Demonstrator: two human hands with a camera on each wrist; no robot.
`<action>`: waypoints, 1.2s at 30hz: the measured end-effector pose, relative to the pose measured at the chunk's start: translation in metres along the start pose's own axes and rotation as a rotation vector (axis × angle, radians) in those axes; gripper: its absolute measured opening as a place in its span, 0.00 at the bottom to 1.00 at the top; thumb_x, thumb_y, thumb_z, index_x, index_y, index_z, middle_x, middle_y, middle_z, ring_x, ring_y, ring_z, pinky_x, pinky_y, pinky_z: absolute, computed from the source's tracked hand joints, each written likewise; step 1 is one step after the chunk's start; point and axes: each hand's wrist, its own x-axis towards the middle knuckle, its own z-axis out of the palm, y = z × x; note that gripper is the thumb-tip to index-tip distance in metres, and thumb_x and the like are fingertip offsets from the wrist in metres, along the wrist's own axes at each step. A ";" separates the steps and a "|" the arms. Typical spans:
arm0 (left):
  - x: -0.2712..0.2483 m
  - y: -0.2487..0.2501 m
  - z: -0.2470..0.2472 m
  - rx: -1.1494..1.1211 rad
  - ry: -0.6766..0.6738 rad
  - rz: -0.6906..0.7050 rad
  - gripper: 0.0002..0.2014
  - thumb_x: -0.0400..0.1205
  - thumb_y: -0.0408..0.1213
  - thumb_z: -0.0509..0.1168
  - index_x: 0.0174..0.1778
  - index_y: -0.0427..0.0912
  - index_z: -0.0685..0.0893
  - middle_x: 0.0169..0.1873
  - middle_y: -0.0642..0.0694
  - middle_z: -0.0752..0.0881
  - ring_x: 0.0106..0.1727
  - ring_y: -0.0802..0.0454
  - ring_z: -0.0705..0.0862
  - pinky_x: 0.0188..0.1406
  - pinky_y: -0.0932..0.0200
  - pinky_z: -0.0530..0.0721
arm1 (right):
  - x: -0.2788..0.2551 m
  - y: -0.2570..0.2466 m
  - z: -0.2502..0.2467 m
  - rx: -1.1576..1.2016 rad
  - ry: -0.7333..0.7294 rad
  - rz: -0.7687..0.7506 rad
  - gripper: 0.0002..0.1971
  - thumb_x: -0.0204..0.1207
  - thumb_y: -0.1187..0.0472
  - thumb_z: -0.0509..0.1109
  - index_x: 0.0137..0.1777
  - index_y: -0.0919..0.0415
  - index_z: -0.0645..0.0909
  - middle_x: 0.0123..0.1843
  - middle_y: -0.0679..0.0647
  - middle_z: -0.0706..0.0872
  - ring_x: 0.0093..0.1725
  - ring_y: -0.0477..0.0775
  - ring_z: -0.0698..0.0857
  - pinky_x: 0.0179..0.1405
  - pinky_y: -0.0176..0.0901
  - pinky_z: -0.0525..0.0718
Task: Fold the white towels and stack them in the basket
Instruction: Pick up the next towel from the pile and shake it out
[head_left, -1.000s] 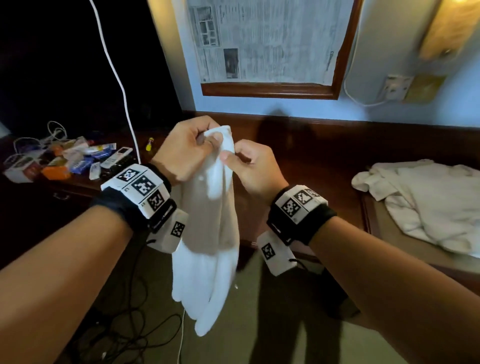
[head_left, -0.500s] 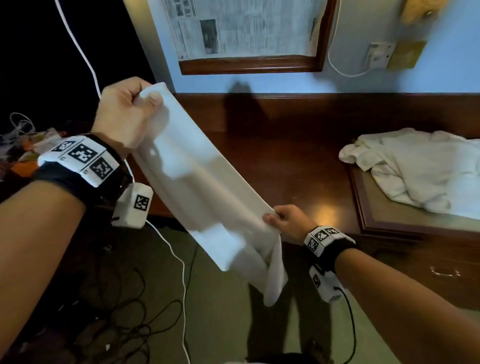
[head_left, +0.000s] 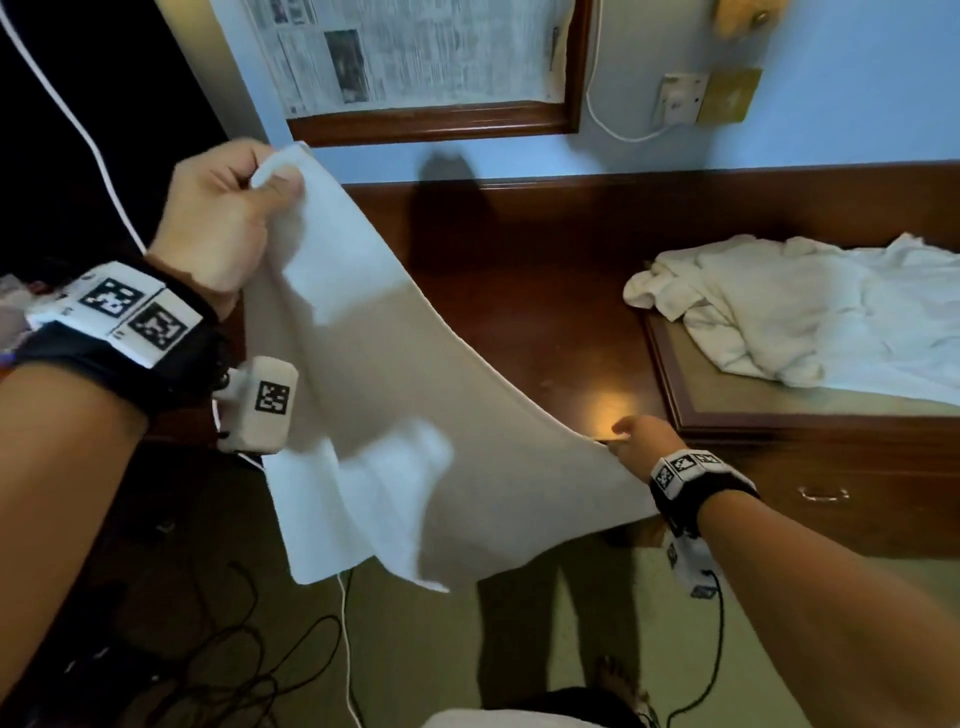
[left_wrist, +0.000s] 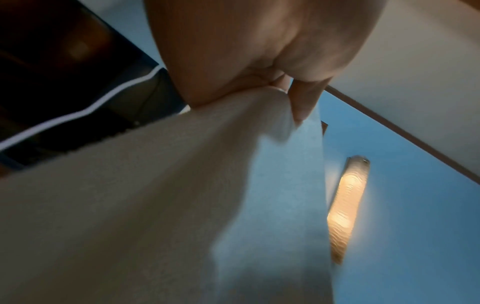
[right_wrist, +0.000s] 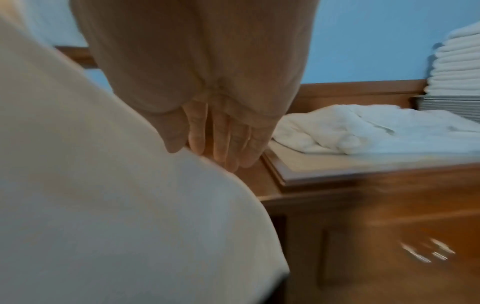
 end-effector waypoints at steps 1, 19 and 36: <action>-0.004 0.001 0.015 0.001 -0.060 0.002 0.09 0.84 0.36 0.66 0.38 0.46 0.84 0.33 0.49 0.83 0.36 0.53 0.79 0.35 0.61 0.76 | -0.003 -0.021 -0.007 0.075 0.042 -0.085 0.16 0.80 0.58 0.71 0.67 0.57 0.84 0.66 0.55 0.87 0.63 0.57 0.85 0.59 0.39 0.78; -0.007 0.046 0.086 -0.254 0.209 -0.027 0.08 0.83 0.28 0.68 0.43 0.24 0.85 0.33 0.41 0.82 0.34 0.52 0.78 0.34 0.60 0.77 | -0.057 -0.247 -0.201 0.530 0.300 -1.059 0.12 0.81 0.62 0.71 0.39 0.70 0.81 0.31 0.59 0.79 0.32 0.42 0.75 0.36 0.39 0.72; 0.003 0.057 0.210 -0.372 -0.261 0.053 0.19 0.87 0.39 0.64 0.36 0.27 0.75 0.31 0.42 0.72 0.36 0.47 0.70 0.39 0.60 0.71 | -0.016 -0.205 -0.344 0.507 0.544 -1.167 0.08 0.78 0.63 0.74 0.37 0.59 0.83 0.24 0.38 0.76 0.25 0.37 0.72 0.31 0.30 0.70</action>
